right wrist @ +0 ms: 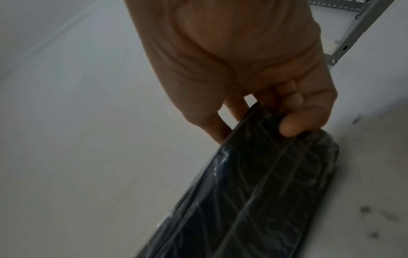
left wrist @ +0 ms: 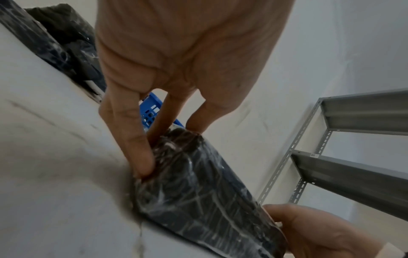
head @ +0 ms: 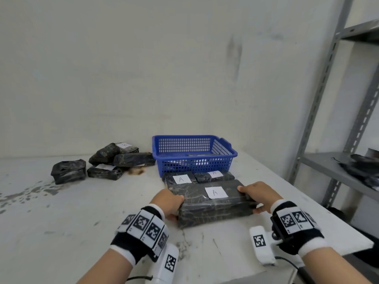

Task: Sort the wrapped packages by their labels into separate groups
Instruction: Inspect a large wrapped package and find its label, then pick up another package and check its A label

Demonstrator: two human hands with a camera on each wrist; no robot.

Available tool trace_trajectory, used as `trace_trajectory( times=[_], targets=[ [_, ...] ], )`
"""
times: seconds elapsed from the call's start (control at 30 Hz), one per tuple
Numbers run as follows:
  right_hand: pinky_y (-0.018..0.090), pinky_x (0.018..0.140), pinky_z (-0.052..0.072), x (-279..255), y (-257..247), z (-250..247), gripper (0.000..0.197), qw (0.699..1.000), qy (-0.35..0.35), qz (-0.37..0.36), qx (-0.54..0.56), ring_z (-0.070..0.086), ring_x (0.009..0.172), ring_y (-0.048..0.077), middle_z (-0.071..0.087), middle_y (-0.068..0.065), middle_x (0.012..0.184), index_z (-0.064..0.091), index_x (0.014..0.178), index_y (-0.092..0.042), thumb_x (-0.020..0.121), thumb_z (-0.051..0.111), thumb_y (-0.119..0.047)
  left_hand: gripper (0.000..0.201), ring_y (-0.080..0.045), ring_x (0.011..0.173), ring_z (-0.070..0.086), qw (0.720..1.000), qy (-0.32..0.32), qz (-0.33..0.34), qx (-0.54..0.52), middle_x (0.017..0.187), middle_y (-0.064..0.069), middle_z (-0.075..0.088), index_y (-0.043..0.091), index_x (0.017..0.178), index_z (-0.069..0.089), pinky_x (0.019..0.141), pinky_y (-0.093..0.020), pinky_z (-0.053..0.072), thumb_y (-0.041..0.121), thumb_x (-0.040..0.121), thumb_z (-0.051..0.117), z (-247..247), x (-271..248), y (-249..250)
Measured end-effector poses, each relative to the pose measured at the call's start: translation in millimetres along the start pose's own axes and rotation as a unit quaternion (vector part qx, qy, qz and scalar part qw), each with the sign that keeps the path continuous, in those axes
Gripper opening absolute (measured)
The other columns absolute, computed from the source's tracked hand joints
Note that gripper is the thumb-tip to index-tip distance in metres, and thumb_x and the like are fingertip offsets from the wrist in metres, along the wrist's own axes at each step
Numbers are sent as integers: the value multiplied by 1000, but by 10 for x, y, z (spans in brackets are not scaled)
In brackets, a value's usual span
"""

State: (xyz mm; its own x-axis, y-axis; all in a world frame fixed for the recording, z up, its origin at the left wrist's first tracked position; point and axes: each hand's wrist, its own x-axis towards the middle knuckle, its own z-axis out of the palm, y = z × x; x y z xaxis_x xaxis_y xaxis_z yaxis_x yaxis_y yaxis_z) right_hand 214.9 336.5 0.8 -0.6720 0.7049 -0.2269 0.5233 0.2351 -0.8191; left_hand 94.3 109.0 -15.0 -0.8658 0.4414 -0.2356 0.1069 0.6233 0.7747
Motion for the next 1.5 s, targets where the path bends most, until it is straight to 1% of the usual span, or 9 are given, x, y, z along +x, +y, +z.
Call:
trace_trajectory(
  times=[0.13,0.33,0.6,0.67,0.77,0.9,1.1,1.3,1.5],
  targets=[
    [32,54,49,76,-67,18,23,1000,-7,-4,-21,52,75,23,54,9,85,58,84,-6,99,60,-24,26,-34,103,65,1000,16,-4,-13,110,-18,67,3,88,58,93,-41,52,27,95,56,43,100,-1],
    [35,57,56,170,-107,51,27,998,-7,-24,-52,58,90,27,57,7,93,65,113,-5,101,58,-28,41,-30,97,67,1000,19,-16,-14,108,-15,68,-1,113,62,85,-34,55,35,94,58,34,176,-49],
    [37,97,48,232,-312,24,47,940,52,-60,-333,58,114,25,62,7,132,58,133,-14,100,51,-47,51,-25,91,67,997,-16,2,70,108,-12,67,4,115,58,83,-32,53,50,99,41,-204,127,-57],
    [40,104,45,227,-448,75,42,933,93,-98,-333,60,115,26,66,6,127,63,125,-17,99,53,-48,40,-19,84,66,999,6,33,28,108,-9,69,9,105,61,77,-28,48,45,100,42,-367,158,-113],
    [30,88,47,135,-724,266,25,952,106,-198,-210,59,97,20,69,3,111,69,115,-16,97,61,-32,28,-12,64,63,991,67,63,-102,83,-3,67,8,91,66,62,-22,49,28,100,49,-673,237,-276],
    [23,74,43,-58,-1202,808,9,950,41,-287,-116,59,95,13,65,-3,100,70,98,-17,95,65,-23,29,-14,65,53,976,153,50,-146,72,-5,56,9,89,69,53,-20,48,25,101,48,-1137,277,-578],
    [25,85,42,-4,-1865,1937,11,935,-80,-326,-115,60,99,13,68,-1,103,70,98,-16,96,62,-23,29,-18,56,47,954,178,-15,-240,76,-6,58,7,92,67,59,-27,49,23,102,45,-1527,370,-1041],
    [35,106,44,223,-2337,2871,42,918,-112,-350,-151,55,126,25,60,6,137,59,132,-17,91,66,-21,25,-17,63,51,921,171,-54,-347,81,-4,60,11,90,66,62,-27,50,23,102,46,-1743,491,-1245],
    [51,115,35,590,-2568,3468,88,888,-118,-345,-279,23,147,42,16,12,165,17,155,-45,87,71,-32,25,-17,64,53,915,167,-72,-360,81,-3,61,14,89,64,65,-28,48,25,102,46,-1906,635,-1381]
  ],
)
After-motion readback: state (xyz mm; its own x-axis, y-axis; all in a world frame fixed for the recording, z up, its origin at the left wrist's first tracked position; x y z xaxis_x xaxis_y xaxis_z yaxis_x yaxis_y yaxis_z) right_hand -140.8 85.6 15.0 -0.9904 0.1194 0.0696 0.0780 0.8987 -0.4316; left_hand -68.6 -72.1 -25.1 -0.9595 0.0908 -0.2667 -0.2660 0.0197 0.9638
